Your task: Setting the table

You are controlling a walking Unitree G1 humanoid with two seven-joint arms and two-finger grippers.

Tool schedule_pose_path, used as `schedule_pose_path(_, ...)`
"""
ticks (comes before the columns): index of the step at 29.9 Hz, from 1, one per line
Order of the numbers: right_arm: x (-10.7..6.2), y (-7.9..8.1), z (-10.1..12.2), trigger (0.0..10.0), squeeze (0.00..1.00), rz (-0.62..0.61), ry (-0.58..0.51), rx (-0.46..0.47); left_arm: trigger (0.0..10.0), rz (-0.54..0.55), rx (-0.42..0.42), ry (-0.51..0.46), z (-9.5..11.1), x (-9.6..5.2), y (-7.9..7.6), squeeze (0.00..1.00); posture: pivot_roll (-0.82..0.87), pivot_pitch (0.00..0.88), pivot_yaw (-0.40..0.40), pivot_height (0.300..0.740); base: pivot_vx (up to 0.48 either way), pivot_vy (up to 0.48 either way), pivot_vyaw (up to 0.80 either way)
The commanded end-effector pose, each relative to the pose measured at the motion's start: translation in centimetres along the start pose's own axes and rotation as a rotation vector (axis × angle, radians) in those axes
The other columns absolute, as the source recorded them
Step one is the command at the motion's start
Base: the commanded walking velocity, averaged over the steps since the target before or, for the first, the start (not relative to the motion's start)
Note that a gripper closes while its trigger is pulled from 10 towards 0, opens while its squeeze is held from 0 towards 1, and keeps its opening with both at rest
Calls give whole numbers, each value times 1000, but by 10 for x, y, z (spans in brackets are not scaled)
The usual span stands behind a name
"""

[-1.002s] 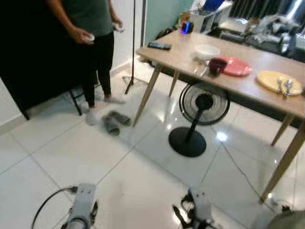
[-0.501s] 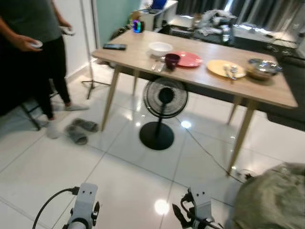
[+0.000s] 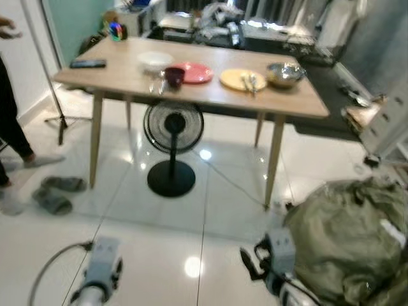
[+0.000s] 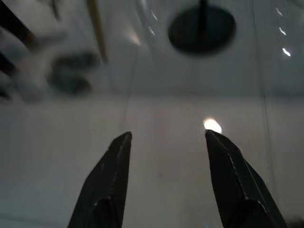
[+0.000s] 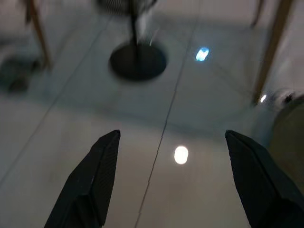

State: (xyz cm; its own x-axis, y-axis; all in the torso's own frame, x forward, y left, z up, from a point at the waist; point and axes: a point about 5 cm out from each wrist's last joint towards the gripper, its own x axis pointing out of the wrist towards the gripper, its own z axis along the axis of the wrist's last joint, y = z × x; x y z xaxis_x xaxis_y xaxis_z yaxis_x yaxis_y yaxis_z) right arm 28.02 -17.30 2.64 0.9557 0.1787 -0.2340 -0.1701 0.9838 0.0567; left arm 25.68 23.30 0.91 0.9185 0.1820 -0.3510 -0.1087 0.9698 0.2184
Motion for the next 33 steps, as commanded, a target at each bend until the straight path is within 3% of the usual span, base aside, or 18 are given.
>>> schedule_pose_path(1, 3, -8, 19, 10000, 0, -29, -57, 6, 10000, -27, -33, -66, 23, 5, -6, 0, -15, 0, 24, 740, 0, 0, -769)
schedule_pose_path(2, 3, -8, 19, 10000, 0, -29, -57, 6, 10000, -27, -33, -66, 23, 5, -6, 0, -15, 0, 24, 740, 0, 0, -769)
schedule_pose_path(5, 12, -7, 69, 10000, 0, -40, -219, 9, 10000, -26, -66, -208, 73, 8, -3, 0, -12, 0, 25, 740, 0, 0, -773)
schedule_pose_path(6, 12, -7, 69, 10000, 0, -40, -219, 9, 10000, -26, -66, -208, 73, 8, -3, 0, -12, 0, 25, 740, 0, 0, -775)
schedule_pose_path(9, 15, 1, 111, 10000, 0, -36, -347, 28, 10000, -27, -71, -324, 114, 5, -4, 0, -10, 0, 26, 740, 0, 0, -775)
schedule_pose_path(12, 15, 9, 137, 10000, 0, -38, -420, 71, 10000, -23, -75, -390, 138, -2, -3, 0, -8, 0, 29, 740, 0, 0, -775)
schedule_pose_path(16, 11, 21, 170, 10000, 0, -40, -519, 238, 10000, 1, -65, -507, 169, -12, 1, 0, -3, 0, 29, 740, 0, 0, -772)
schedule_pose_path(19, 8, 26, 182, 10000, 0, -26, -554, 314, 10000, 58, -57, -537, 180, -16, 6, 0, 2, 0, 27, 740, 274, 0, -254)
schedule_pose_path(25, 5, 45, 183, 10000, 0, 44, -549, 282, 10000, 130, -32, -554, 192, -17, 8, 0, 3, 0, 24, 740, 475, 0, 0)
schedule_pose_path(33, 2, 54, 178, 10000, 0, 71, -514, 277, 10000, 127, -35, -543, 195, -19, 8, 0, -1, 0, 28, 740, 480, 0, 0)
